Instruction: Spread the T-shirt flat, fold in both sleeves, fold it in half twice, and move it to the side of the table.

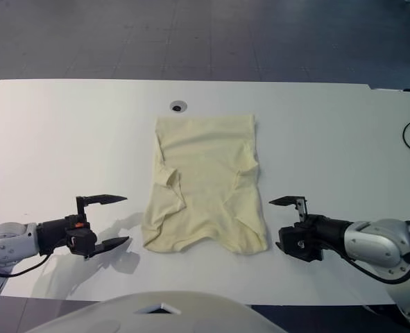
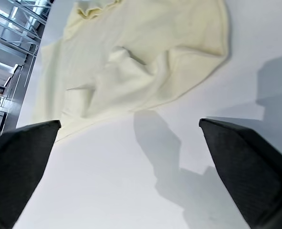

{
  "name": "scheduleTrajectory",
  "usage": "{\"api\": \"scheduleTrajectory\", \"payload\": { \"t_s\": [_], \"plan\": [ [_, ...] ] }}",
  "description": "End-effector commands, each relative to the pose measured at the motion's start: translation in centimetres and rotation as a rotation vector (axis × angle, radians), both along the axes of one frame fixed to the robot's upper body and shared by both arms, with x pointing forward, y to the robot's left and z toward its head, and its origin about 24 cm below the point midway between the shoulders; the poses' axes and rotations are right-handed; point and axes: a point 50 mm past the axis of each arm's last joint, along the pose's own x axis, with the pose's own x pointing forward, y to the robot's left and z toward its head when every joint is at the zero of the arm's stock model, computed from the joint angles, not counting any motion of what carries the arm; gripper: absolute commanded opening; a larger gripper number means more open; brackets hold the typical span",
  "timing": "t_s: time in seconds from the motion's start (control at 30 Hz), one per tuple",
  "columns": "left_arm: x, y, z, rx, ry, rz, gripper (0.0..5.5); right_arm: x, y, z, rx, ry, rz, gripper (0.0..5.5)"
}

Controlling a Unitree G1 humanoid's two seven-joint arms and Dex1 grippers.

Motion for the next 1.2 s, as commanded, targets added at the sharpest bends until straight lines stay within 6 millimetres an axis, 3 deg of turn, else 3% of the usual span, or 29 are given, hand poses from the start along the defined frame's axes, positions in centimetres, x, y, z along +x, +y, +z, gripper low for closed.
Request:
{"api": "scheduleTrajectory", "payload": {
  "t_s": [0.03,0.33,0.67,0.97,1.2],
  "plan": [
    [-0.1,-0.4,-1.3,0.038,0.021,-0.042,5.40,0.4,0.2,-0.6,-0.007,-0.021,0.019,5.38],
    [-0.5,-2.1,-2.8,0.009,0.060,-0.096,5.40,0.3,1.3,-1.7,0.070,0.019,0.056,5.38],
    [-0.2,-2.5,-3.5,0.026,0.070,-0.122,5.40,0.2,1.8,-2.0,0.099,0.069,0.066,5.38],
    [-0.3,-2.9,-3.9,0.056,0.092,-0.183,3.76,0.3,1.6,-2.1,0.092,0.090,0.048,3.89],
    [0.7,-1.7,-2.6,0.188,0.018,-0.247,2.57,0.3,1.6,-2.0,0.090,0.094,0.046,2.82]
  ]
}}
